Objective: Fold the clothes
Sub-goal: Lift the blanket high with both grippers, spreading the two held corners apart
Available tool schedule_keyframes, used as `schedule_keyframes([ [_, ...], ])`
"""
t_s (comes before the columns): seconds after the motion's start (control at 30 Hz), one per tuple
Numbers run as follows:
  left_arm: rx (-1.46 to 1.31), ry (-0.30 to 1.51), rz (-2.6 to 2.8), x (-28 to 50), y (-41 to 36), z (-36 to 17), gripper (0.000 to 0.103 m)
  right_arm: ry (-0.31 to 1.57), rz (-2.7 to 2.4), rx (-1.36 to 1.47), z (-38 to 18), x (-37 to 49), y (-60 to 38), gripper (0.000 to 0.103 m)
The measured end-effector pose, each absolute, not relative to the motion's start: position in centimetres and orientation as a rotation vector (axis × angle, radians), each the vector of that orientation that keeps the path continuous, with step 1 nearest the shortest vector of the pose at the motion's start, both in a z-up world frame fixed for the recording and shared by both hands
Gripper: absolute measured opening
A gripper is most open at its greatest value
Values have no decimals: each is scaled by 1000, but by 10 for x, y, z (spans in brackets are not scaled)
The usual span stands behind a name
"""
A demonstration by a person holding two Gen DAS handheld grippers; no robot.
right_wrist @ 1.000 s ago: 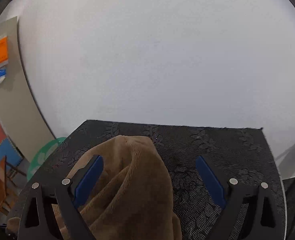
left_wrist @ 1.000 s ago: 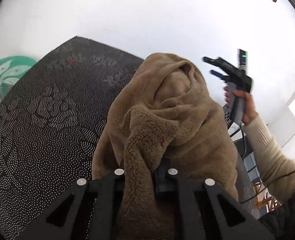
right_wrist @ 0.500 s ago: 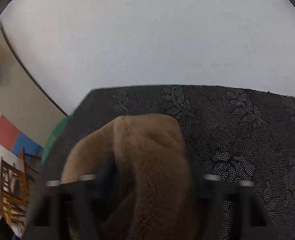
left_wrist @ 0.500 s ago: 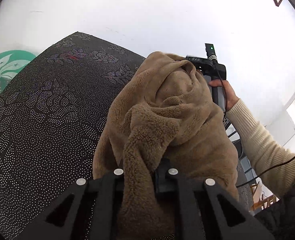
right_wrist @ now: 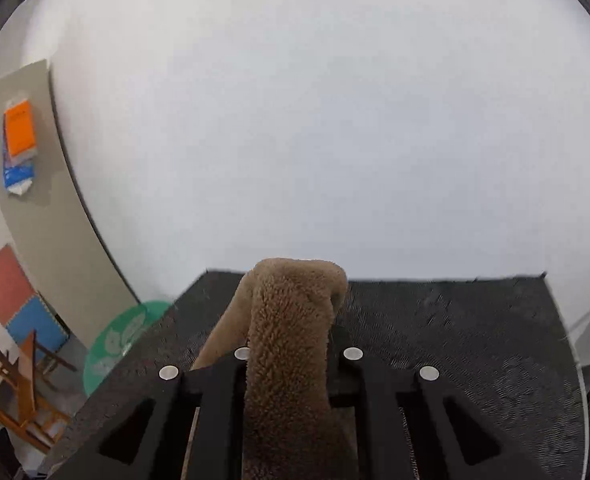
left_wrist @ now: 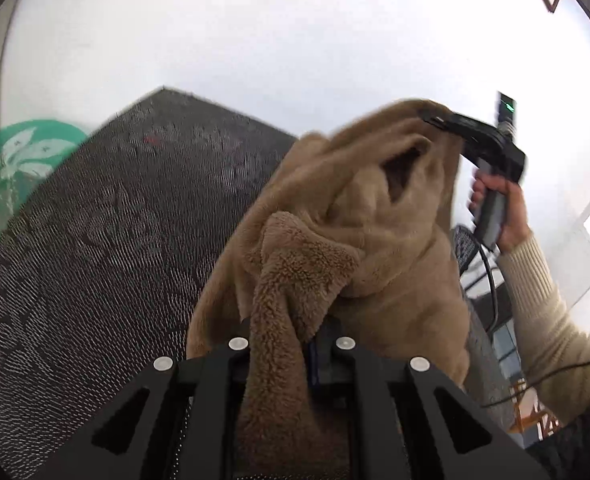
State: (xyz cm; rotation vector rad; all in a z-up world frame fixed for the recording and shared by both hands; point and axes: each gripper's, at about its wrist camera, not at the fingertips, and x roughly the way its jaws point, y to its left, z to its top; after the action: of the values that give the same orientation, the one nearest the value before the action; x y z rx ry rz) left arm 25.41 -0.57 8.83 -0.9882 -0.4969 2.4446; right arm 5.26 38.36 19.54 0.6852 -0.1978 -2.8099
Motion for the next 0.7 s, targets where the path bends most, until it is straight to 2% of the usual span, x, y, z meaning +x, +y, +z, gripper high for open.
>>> schedule_keyframes([
  [0.4,-467,-568,2682,328,-24,211,13,-46,-3100,-66,307,227,402,13],
  [0.7,149,-552,2733,414,-21,335,13,-64,-3171,-582,352,350,407,13],
])
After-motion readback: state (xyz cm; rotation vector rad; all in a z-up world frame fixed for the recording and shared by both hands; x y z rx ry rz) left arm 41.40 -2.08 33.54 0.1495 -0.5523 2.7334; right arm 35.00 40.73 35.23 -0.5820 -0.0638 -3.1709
